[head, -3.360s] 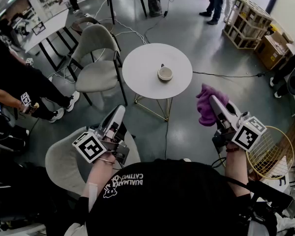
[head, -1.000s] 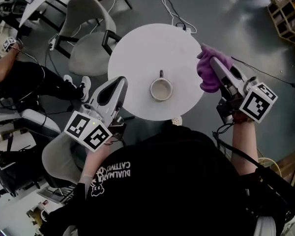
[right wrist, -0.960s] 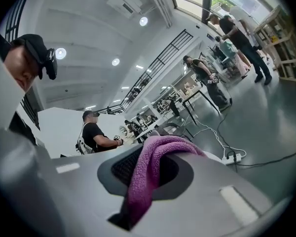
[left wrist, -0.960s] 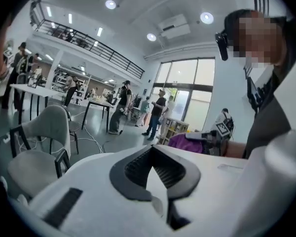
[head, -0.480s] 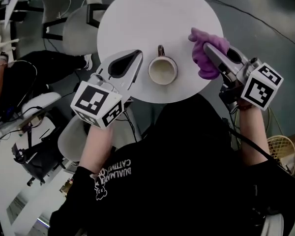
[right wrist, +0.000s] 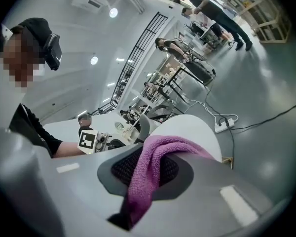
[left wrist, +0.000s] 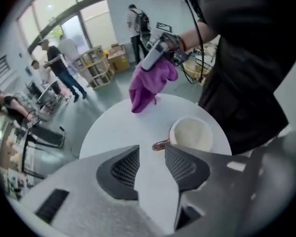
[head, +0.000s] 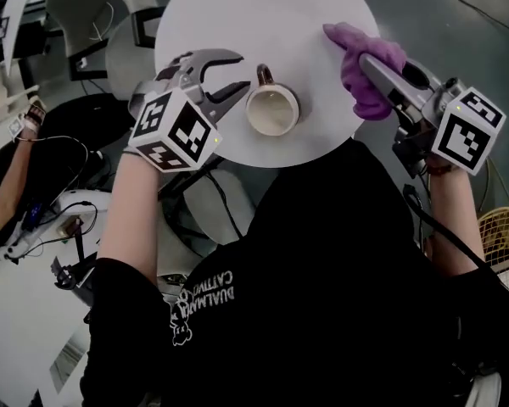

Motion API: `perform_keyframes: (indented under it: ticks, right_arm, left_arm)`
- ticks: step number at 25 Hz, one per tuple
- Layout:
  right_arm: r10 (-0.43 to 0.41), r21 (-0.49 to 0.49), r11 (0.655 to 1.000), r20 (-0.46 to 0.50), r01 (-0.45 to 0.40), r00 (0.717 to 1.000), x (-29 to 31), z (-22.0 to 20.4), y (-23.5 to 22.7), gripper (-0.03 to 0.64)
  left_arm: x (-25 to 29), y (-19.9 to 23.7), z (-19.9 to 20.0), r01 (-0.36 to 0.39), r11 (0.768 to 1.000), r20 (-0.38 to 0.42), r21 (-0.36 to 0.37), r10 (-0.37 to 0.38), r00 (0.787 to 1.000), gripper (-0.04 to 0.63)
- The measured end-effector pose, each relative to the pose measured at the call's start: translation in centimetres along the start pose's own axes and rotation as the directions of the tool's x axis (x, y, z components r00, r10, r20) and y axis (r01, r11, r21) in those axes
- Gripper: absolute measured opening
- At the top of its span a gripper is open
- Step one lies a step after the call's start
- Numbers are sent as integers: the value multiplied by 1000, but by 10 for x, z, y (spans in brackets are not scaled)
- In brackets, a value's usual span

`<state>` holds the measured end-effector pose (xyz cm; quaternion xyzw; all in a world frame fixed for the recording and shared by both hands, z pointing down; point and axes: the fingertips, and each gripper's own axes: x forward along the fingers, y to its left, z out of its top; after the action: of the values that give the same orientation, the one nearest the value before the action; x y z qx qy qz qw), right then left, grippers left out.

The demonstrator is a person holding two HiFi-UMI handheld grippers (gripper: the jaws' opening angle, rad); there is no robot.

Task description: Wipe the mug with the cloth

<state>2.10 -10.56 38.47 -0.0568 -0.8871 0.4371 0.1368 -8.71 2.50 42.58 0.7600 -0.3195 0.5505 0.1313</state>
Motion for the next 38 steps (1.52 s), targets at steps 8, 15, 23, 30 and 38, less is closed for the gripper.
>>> perform_keyframes:
  ticks: [8, 15, 23, 30, 38]
  right_arm:
    - [-41, 13, 999, -67, 42, 997, 4, 19, 1, 49]
    - [-165, 112, 981, 43, 159, 985, -6, 6, -4, 49]
    - [-334, 132, 940, 156, 316, 930, -20, 1, 39, 49]
    - [-394, 97, 919, 213, 382, 894, -12, 4, 74, 49]
    - [-401, 35, 914, 235, 405, 885, 36, -21, 105, 49]
  left_arm:
    - [24, 31, -4, 279, 837, -257, 471, -173, 951, 167]
    - [50, 29, -34, 400, 595, -350, 697, -204, 914, 162]
    - [46, 21, -23, 287, 608, -202, 741, -205, 958, 96]
    - [26, 0, -41, 217, 853, -59, 475, -215, 975, 71]
    - [5, -22, -87, 81, 995, 76, 65, -86, 993, 71]
